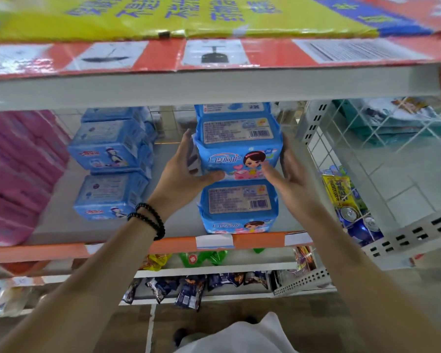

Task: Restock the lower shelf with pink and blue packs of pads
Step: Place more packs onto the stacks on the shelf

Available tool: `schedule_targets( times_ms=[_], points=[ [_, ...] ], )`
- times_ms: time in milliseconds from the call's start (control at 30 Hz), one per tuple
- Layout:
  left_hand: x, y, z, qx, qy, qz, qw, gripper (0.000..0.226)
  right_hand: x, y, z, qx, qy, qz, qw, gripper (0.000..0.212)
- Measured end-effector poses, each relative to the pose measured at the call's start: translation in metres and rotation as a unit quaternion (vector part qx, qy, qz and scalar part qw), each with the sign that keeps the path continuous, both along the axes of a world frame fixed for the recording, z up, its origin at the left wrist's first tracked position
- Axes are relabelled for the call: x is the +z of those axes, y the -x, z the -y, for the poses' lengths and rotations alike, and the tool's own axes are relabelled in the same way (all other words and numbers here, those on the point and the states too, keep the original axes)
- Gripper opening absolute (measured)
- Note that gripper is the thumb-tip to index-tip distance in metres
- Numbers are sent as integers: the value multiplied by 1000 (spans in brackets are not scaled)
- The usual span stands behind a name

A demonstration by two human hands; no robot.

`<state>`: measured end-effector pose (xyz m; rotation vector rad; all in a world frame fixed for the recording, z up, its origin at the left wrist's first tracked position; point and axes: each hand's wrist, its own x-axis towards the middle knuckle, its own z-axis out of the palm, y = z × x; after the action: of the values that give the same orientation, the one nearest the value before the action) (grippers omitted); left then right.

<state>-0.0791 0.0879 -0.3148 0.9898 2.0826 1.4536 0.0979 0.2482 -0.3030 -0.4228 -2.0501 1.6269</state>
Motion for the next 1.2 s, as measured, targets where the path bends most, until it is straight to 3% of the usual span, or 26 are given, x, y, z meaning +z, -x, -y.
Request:
schedule_targets(
  times_ms=[100, 267, 467, 767, 1033, 1200],
  points=[
    [2, -4, 0, 9, -17, -22, 1000, 72, 1, -4, 8, -50, -68, 42, 996, 45],
    [2, -4, 0, 33, -24, -65, 997, 58, 0, -1, 4, -108, -87, 92, 986, 43],
    [-1, -1, -3, 38, -21, -92, 995, 55, 2, 3, 4, -133, -117, 125, 976, 40],
    [-3, -1, -4, 46, -5, -60, 997, 55, -4, 6, 2, -134, -96, 122, 979, 37],
    [-4, -7, 3, 41, 11, -55, 998, 48, -9, 0, 4, -126, -93, 89, 984, 63],
    [-5, -12, 11, 30, 11, -73, 997, 68, -11, -8, 8, -136, -90, 57, 985, 70]
  ],
)
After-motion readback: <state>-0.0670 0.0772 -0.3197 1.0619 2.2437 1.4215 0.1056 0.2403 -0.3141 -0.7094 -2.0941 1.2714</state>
